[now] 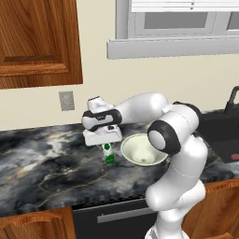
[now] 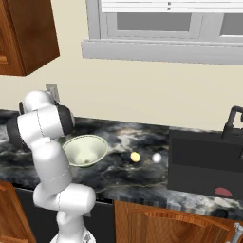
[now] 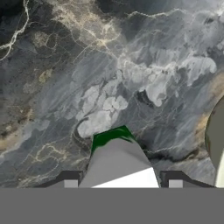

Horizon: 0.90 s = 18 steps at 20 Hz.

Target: Gather the eggs and milk located in the vicinity of the sink area and place them right next to the bowl.

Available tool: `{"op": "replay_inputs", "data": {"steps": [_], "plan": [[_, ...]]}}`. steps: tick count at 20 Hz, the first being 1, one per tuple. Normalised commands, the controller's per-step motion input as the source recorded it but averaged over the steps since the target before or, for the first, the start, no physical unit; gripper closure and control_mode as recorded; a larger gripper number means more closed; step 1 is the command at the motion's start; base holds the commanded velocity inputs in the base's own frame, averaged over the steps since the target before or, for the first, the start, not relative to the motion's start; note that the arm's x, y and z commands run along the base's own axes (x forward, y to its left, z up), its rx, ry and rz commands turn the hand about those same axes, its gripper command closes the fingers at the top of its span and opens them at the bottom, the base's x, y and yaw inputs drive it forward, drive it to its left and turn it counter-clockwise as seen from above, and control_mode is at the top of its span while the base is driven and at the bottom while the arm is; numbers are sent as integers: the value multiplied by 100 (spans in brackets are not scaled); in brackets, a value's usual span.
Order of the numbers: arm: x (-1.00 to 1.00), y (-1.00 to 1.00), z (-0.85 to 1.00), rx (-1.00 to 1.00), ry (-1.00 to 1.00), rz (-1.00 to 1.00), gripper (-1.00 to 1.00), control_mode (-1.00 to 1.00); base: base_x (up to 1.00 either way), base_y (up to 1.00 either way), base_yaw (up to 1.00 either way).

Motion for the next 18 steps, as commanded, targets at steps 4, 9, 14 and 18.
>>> {"op": "replay_inputs", "data": {"steps": [4, 9, 14, 18], "plan": [[1, -15, -5, 0, 0, -4, 100, -100, 0, 0, 0], [0, -37, 0, 0, 0, -5, 100, -100, 0, 0, 0], [0, -9, -6, 0, 0, -1, 100, -100, 0, 0, 0], [0, 0, -21, 0, 0, 0, 100, -100, 0, 0, 0]]}}
